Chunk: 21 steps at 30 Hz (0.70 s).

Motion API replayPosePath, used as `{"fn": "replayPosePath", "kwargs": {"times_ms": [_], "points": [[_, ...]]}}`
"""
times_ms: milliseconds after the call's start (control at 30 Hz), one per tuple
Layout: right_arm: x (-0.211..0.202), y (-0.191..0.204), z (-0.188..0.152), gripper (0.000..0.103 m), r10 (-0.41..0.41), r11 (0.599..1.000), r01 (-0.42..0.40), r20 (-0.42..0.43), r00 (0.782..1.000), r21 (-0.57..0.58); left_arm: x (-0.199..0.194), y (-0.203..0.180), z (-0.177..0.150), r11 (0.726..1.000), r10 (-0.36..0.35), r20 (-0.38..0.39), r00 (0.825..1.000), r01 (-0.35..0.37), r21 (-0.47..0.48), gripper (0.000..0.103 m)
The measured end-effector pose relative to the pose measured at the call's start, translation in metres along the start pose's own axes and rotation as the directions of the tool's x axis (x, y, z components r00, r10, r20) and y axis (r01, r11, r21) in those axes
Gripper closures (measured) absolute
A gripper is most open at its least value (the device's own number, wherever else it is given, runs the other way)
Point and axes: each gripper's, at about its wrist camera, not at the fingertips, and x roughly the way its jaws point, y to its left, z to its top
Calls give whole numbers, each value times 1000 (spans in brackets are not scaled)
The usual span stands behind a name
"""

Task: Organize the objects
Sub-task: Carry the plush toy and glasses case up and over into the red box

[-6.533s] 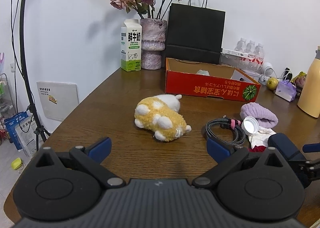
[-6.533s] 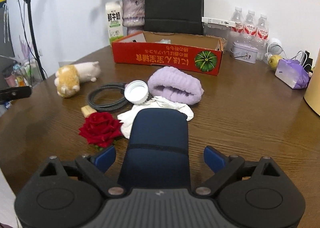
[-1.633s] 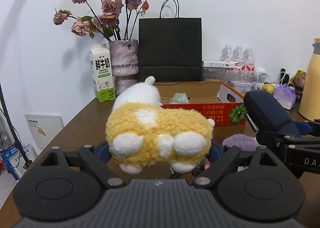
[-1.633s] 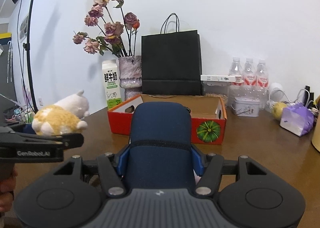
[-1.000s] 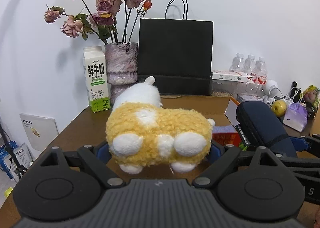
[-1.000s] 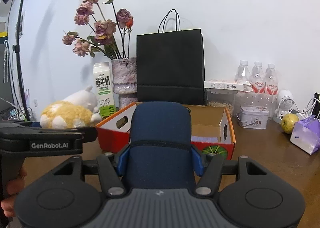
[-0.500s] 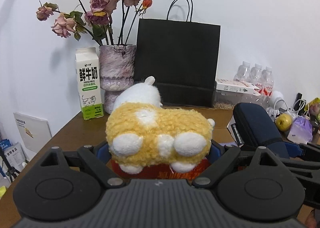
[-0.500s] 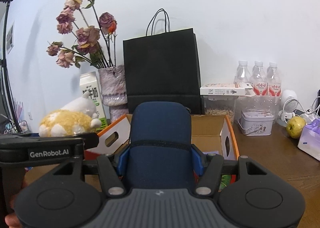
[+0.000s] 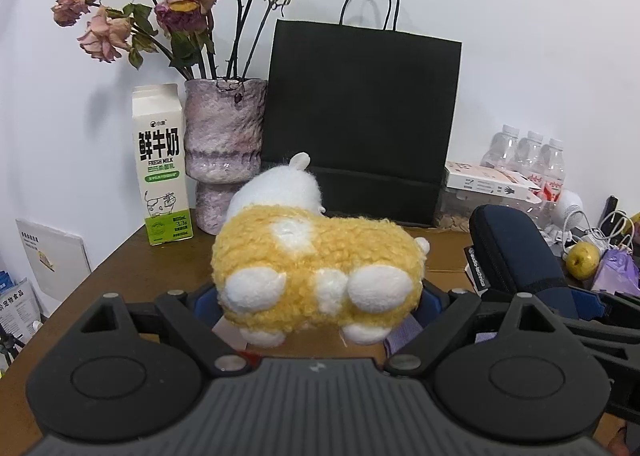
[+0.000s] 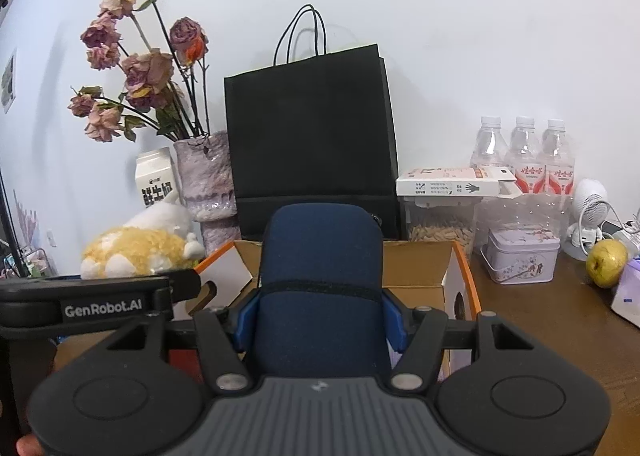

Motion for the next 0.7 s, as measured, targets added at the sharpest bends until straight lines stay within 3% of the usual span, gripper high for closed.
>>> {"fn": "replayPosePath", "kwargs": {"times_ms": [700], "points": [[71,-27,10,43,-54,998,55,-54,997,8,76,3,13,999,-33,-80,996,33,-10,11]]}}
